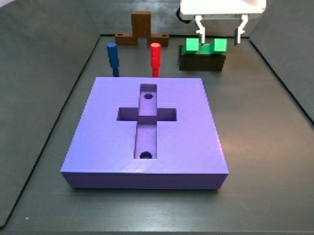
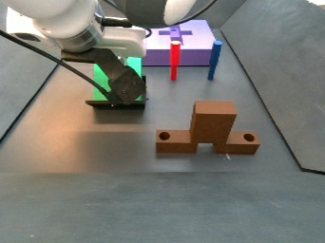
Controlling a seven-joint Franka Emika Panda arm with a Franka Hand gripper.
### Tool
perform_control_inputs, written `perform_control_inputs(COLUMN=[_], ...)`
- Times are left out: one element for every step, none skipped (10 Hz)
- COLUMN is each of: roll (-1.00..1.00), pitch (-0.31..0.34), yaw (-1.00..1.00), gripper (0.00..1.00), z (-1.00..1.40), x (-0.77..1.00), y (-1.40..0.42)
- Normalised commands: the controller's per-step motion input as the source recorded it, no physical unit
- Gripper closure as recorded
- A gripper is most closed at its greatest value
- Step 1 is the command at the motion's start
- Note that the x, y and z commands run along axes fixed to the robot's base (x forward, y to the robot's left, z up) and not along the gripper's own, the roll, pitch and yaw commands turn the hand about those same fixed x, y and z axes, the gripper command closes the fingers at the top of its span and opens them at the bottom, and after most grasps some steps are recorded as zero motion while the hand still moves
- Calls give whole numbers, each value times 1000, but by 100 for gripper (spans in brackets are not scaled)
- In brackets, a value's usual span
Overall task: Pick up the green object. Move up. Place the green object on the fixture. Regrasp the green object. Move to above the board. Insert the green object.
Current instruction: Regrasp the green object.
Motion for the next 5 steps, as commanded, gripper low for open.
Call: perform_control_inputs(roll=[540, 580, 977, 1000, 1000], pitch=[0, 0, 0, 0, 0], yaw=[6, 80, 171, 183, 180], gripper=[0, 0, 0, 0, 0], z=[160, 63, 140, 146, 120], x=[0, 0, 0, 0, 6], y=[-131, -54, -109, -100, -97])
